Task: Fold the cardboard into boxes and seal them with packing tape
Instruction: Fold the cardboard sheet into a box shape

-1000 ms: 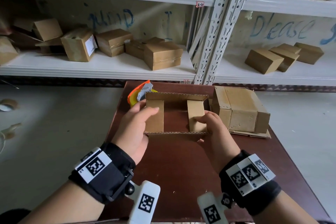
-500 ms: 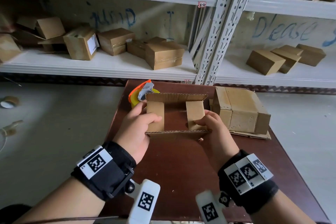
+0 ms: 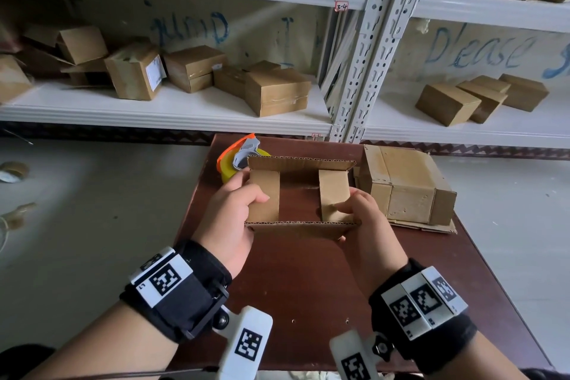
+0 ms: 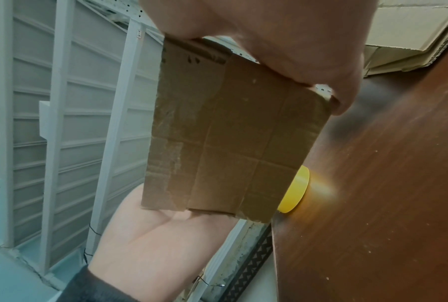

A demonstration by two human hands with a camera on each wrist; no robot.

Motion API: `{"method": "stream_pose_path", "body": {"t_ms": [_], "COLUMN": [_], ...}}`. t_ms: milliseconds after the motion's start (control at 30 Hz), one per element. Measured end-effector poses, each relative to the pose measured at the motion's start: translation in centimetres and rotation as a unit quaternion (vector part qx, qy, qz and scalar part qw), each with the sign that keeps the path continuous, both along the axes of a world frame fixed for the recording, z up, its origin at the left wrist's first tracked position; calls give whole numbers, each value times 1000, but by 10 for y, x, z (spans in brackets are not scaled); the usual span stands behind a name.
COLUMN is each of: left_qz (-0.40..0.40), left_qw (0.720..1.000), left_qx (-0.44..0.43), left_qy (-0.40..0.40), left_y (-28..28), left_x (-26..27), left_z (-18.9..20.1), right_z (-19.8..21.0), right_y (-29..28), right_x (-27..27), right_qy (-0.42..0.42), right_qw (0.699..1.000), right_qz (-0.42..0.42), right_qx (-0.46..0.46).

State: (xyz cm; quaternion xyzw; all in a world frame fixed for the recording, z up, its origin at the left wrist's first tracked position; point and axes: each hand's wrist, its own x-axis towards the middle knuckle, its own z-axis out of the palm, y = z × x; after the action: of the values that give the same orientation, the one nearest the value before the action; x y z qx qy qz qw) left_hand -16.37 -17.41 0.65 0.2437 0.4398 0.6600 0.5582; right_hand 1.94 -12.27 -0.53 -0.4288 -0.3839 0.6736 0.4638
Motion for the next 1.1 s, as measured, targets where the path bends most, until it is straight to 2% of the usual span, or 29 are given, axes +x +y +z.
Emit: {"method": "stream_pose_path", "body": {"t_ms": [167, 367, 733, 767, 867, 967, 1100], "left_qz": [3, 4, 14, -2, -21, -57, -87], "left_qw": [1000, 1000, 1000, 999, 980, 967, 954], "left_qx": [-4, 6, -14, -4, 46, 105, 103], "left_qy": [1, -3, 9, 35, 194, 226, 267], "left_y": [1, 0, 6, 4, 1, -2, -8], "left_x": [2, 2, -2, -2, 2, 6, 9], "left_z": [0, 4, -6, -4, -5, -7, -7], "right_z": [4, 2, -3, -2, 3, 8, 10], "right_y": [1, 2, 7, 7, 9, 7, 7], "right_x": [-1, -6, -7, -6, -1, 2, 0], "right_qy": [1, 21, -14, -8, 5, 22, 43], "right_qw": [1000, 999, 1000, 1000, 999, 1000, 998], "right_qz": [7, -28, -20, -26, -38, -22, -52], "right_qx": [9, -13, -7, -4, -1, -2, -10]}}
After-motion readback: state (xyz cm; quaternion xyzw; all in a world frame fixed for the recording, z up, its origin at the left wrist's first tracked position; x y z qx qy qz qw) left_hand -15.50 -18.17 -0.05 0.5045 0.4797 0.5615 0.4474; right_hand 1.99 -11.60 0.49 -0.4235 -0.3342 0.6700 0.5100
